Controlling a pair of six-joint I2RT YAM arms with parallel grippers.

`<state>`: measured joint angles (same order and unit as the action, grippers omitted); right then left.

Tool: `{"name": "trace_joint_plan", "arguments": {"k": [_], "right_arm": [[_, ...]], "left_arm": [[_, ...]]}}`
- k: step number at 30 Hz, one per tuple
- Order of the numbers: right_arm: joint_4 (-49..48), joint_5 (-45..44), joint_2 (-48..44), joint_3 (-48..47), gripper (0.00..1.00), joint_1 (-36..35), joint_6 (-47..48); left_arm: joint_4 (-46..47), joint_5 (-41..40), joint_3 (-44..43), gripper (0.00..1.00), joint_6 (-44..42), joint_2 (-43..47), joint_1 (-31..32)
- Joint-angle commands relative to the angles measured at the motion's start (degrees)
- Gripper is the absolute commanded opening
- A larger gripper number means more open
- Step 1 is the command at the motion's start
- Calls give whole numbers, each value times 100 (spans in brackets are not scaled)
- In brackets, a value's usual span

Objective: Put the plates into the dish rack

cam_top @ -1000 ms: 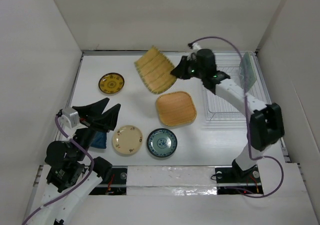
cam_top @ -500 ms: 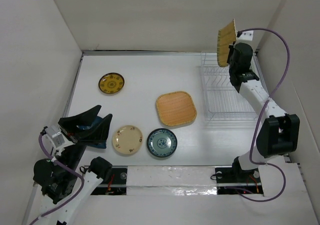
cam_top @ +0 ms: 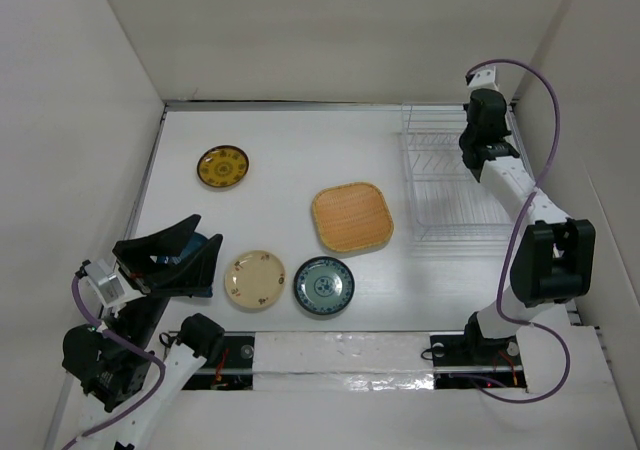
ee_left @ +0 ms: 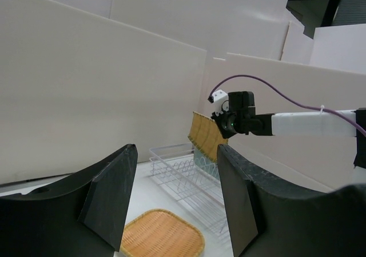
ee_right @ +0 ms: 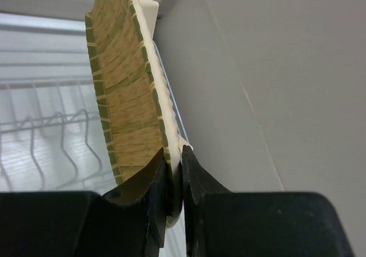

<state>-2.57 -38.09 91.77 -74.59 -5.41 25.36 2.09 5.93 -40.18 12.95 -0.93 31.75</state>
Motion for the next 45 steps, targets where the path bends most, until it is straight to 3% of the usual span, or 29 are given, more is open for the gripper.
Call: {"name": "trace_joint_plan", "arguments": {"k": [1,15,29,45], "right_arm": [[-218,-357,-212,-214,0,171,460],[-121,-392,-45,13,0,365,882],[-2177,-1482,148,226,0,-188,2772],[-1958,-1403,552,656,0,-346,2438]], "left_arm": [[310,101,-104,55,50,269,-19],[310,92,-95,55,41,234,-19],[301,92,-104,55,58,216,-19],[292,48,-77,55,58,242,-19]]}}
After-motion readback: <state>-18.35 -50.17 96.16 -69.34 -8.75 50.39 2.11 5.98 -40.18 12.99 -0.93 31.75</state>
